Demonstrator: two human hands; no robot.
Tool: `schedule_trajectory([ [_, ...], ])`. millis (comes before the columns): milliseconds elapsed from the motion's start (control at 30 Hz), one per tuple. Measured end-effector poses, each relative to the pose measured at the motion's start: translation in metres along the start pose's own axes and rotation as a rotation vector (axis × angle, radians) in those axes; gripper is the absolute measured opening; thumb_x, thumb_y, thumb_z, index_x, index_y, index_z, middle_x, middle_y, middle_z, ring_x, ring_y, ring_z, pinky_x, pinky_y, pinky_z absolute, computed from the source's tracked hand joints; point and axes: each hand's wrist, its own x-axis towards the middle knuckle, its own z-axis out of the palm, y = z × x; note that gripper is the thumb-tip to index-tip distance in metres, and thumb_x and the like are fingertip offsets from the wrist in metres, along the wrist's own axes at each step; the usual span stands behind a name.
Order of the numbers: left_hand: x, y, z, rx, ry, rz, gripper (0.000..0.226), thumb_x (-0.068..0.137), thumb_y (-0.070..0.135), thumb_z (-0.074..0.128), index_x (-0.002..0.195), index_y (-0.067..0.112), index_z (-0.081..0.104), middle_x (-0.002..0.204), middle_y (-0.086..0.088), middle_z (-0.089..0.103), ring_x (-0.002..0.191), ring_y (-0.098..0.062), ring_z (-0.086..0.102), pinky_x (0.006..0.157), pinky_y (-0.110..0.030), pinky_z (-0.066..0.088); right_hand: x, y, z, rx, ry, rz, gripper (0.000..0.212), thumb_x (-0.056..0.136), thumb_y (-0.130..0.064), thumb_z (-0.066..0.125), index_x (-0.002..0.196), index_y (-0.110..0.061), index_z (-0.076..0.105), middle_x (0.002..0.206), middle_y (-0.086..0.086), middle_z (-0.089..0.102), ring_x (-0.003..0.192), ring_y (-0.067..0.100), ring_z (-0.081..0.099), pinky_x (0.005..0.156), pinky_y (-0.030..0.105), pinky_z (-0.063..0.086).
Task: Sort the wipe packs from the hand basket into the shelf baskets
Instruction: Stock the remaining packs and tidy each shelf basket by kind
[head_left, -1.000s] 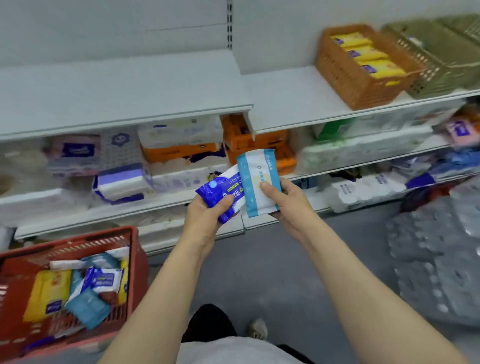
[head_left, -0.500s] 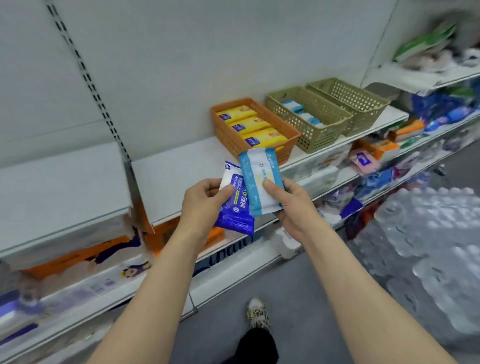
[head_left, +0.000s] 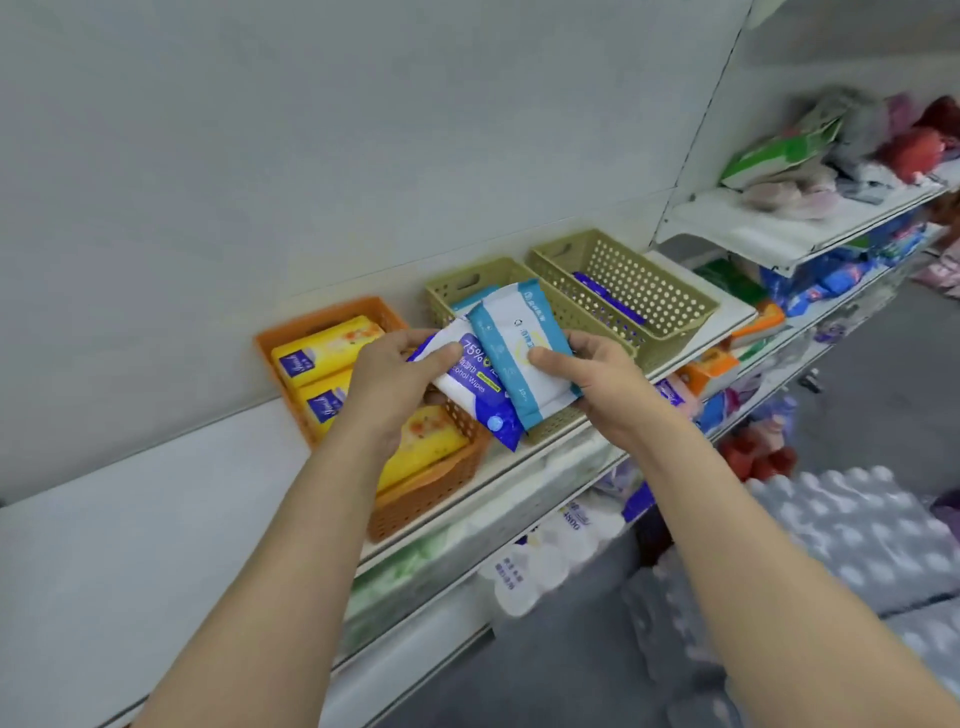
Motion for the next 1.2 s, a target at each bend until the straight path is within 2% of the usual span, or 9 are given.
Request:
schedule_trajectory([
  [167,0.05,-0.001,0.021,-0.146,0.273,-0.014,0.01,0.088,0.013,0.07,0.094,0.009,0.063,0.093,-0.012,0.07,0.071,-0.017,0.068,0.054,-0.03,0.058,0.075,-0.02,-0.055,-0.04,-0.027,-0.046,0.022,0.09,-0.016,0.07,0.111,-0.01,0.068,0.108,0.01,0.074,0.095,0.025,0.072,0.078,0.036,0.059],
  [300,0.075,-0.002,0.023,-0.33,0.528,0.005,0.031,0.089,0.011,0.069,0.115,-0.001,0.057,0.104,-0.013,0.068,0.083,-0.019,0.07,0.062,-0.029,0.06,0.143,-0.02,-0.074,-0.484,-0.072,-0.067,0.022,0.08,-0.015,0.08,0.096,-0.021,0.066,0.096,0.01,0.072,0.077,0.014,0.072,0.066,0.03,0.058],
  [467,0.087,-0.002,0.053,-0.364,0.669,0.035,0.03,0.089,0.012,0.069,0.114,0.001,0.057,0.103,-0.01,0.067,0.085,-0.017,0.07,0.063,-0.029,0.06,0.209,-0.005,-0.069,-1.05,-0.358,-0.205,0.035,0.072,-0.03,0.086,0.102,-0.022,0.071,0.101,-0.001,0.067,0.094,0.016,0.061,0.079,0.026,0.045],
  [567,0.09,-0.003,0.075,-0.358,0.72,0.044,0.029,0.089,0.012,0.068,0.115,0.002,0.057,0.107,-0.012,0.068,0.088,-0.018,0.069,0.071,-0.034,0.061,0.227,0.002,-0.065,-1.165,-0.532,-0.237,0.04,0.075,-0.032,0.083,0.111,-0.022,0.072,0.116,0.001,0.068,0.109,0.016,0.06,0.095,0.027,0.045],
  [700,0.091,-0.006,0.092,-0.344,0.817,0.05,0.031,0.089,0.014,0.069,0.115,0.003,0.057,0.111,-0.014,0.068,0.094,-0.022,0.07,0.076,-0.037,0.059,0.24,0.018,-0.06,-1.299,-0.586,-0.473,0.042,0.081,-0.036,0.076,0.121,-0.026,0.068,0.118,0.001,0.064,0.112,0.02,0.057,0.093,0.029,0.044],
  [833,0.087,-0.017,0.111,-0.374,0.883,0.071,0.031,0.089,0.013,0.069,0.115,0.001,0.057,0.104,-0.011,0.071,0.082,-0.014,0.071,0.059,-0.024,0.058,0.244,0.027,-0.063,-1.325,-0.603,-0.649,0.039,0.085,-0.035,0.071,0.123,-0.027,0.064,0.12,0.0,0.062,0.118,0.019,0.048,0.095,0.033,0.042],
  [1000,0.088,-0.026,0.14,-0.362,0.836,0.047,0.032,0.086,0.019,0.073,0.113,0.008,0.059,0.099,-0.006,0.074,0.084,-0.015,0.073,0.061,-0.025,0.057,0.253,-0.018,-0.073,-0.668,-0.368,-0.567,0.023,0.09,-0.033,0.066,0.11,-0.023,0.071,0.107,-0.011,0.071,0.1,0.002,0.063,0.087,0.026,0.051],
  [1100,0.098,-0.023,0.166,-0.328,0.712,0.054,0.027,0.086,0.019,0.073,0.109,0.01,0.06,0.094,-0.002,0.076,0.084,-0.016,0.074,0.061,-0.024,0.057,0.257,-0.055,-0.083,-0.636,-0.655,-0.462,0.032,0.085,-0.042,0.071,0.114,-0.03,0.068,0.111,-0.019,0.069,0.102,-0.008,0.06,0.085,0.018,0.05],
  [1200,0.116,-0.017,0.196,-0.308,0.598,0.067,0.022,0.088,0.013,0.071,0.106,0.008,0.059,0.094,-0.006,0.075,0.083,-0.019,0.074,0.062,-0.026,0.058,0.265,-0.081,-0.102,-0.888,-0.808,-0.459,0.025,0.081,-0.043,0.075,0.102,-0.031,0.069,0.099,-0.014,0.073,0.089,0.001,0.068,0.077,0.026,0.056],
])
